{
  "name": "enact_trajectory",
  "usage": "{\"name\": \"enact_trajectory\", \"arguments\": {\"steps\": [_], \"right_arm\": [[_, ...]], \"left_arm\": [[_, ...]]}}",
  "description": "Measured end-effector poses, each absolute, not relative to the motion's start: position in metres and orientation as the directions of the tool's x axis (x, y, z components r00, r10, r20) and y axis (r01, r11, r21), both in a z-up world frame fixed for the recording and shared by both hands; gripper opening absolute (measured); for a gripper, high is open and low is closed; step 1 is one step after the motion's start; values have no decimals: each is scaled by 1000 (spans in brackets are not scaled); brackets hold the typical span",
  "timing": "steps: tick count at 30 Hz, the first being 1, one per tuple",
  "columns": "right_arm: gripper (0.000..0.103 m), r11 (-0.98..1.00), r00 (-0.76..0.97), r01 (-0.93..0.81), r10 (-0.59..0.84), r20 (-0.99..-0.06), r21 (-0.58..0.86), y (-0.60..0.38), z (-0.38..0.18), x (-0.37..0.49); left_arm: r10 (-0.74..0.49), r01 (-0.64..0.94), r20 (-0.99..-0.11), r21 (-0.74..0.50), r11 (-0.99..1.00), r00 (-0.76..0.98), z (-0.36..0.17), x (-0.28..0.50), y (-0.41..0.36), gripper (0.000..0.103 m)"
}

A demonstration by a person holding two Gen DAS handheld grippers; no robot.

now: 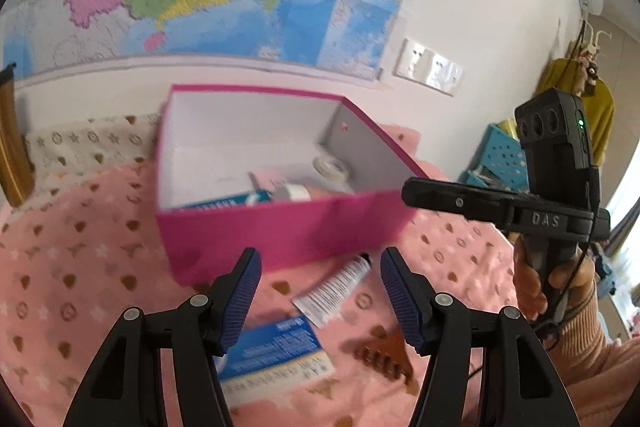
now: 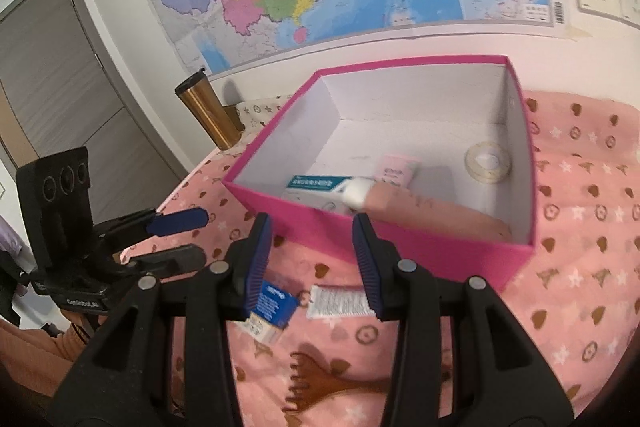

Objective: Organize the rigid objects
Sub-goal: 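Reach the right gripper to the brown wooden massager and grasp its handle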

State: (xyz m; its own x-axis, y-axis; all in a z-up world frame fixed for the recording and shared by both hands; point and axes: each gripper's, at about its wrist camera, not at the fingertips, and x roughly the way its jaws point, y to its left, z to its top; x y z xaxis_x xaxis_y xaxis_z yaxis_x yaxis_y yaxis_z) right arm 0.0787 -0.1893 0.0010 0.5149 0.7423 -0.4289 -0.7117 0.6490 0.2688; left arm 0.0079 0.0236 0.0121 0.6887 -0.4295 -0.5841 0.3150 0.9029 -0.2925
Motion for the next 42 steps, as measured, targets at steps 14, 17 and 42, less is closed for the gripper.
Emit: {"name": "enact_trajectory", "arguments": {"steps": [14,17,42], "right_arm": [[45,726,508,-609,667,-545,320,-219,-64,89],[45,734,497,-591,659,-564,336,-219,-75,96],[45,780,524,-488,620,-583,391,-269,-111,92]], "left_arm": [[-497,380,-673,-329,864,548,-33,13,-26,63],[-483,366,-694,-325,872,534,-40,23,-32,63],[-497,388,-784,-354,851,373,-82,-2,-57,63]]}}
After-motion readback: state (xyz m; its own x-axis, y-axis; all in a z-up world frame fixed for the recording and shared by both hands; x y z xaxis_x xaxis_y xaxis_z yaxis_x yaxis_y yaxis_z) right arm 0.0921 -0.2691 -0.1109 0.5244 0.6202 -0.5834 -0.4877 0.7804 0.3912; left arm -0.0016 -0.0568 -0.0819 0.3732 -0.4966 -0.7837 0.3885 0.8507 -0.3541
